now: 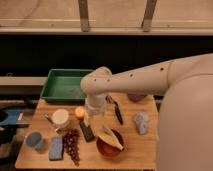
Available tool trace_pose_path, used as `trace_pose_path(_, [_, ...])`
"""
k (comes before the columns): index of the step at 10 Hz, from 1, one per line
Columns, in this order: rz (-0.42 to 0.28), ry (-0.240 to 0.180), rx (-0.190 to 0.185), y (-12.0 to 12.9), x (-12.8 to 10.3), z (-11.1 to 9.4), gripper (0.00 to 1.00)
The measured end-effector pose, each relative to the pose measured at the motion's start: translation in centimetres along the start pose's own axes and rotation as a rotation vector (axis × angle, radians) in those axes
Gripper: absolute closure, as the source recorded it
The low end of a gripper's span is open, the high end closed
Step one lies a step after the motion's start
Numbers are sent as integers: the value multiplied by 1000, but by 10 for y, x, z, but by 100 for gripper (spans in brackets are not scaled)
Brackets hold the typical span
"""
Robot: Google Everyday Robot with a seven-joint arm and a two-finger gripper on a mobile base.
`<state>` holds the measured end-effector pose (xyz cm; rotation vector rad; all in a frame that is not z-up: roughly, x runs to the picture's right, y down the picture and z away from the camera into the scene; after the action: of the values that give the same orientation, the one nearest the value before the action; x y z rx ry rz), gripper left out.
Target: Wipe table surface with eraser
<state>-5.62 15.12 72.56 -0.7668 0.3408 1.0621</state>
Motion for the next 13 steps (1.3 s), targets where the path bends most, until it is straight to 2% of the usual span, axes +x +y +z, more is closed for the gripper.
trace_pose_path(2, [-77,32,-21,31,-31,23,38])
trace_pose_path(5, [-154,87,-50,51,-49,57,38])
trace_pose_path(8, [-147,116,-50,46,-45,71,38])
trace_pose_path(13, [-81,139,-34,20,-36,76,38])
